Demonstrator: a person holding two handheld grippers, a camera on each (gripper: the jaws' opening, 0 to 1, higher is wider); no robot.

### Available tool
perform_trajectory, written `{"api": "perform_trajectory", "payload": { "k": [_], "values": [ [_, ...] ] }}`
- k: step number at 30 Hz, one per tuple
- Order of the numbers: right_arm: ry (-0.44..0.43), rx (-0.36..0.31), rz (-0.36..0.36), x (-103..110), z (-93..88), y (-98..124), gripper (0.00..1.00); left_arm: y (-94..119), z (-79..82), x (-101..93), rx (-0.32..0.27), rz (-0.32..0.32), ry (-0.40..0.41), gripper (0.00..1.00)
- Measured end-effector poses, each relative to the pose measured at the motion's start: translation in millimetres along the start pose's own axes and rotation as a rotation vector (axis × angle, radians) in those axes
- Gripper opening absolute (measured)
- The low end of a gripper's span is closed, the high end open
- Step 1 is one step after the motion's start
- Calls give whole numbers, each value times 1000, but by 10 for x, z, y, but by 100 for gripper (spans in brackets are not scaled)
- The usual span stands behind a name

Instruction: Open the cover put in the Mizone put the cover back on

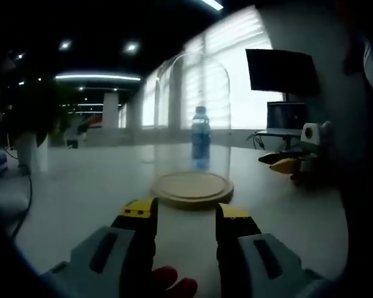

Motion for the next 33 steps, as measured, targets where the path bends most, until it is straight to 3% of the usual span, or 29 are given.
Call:
{"api": "perform_trajectory", "payload": {
  "k": [8, 16, 33],
  "values": [
    [23, 1, 0, 26, -3, 6, 33, -15, -31, 3, 30, 14, -25, 30],
    [-16, -9, -11, 0, 7, 19, 33, -4, -33, 10, 25, -2, -15, 30],
    [8, -9, -2, 7, -7, 20, 33, -19, -49, -10, 40, 3, -46, 30]
  ]
}}
Point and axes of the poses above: the point that each gripper's makers call its tool centre point, and the gripper's own axes: y roughly backward along the fingers, x roughly to its left, z roughly out of its top, the point moved 10 cm from there along y, roughly backward along the fingers, and after that the axes turned 10 degrees about -z, right-handed, at the moved point
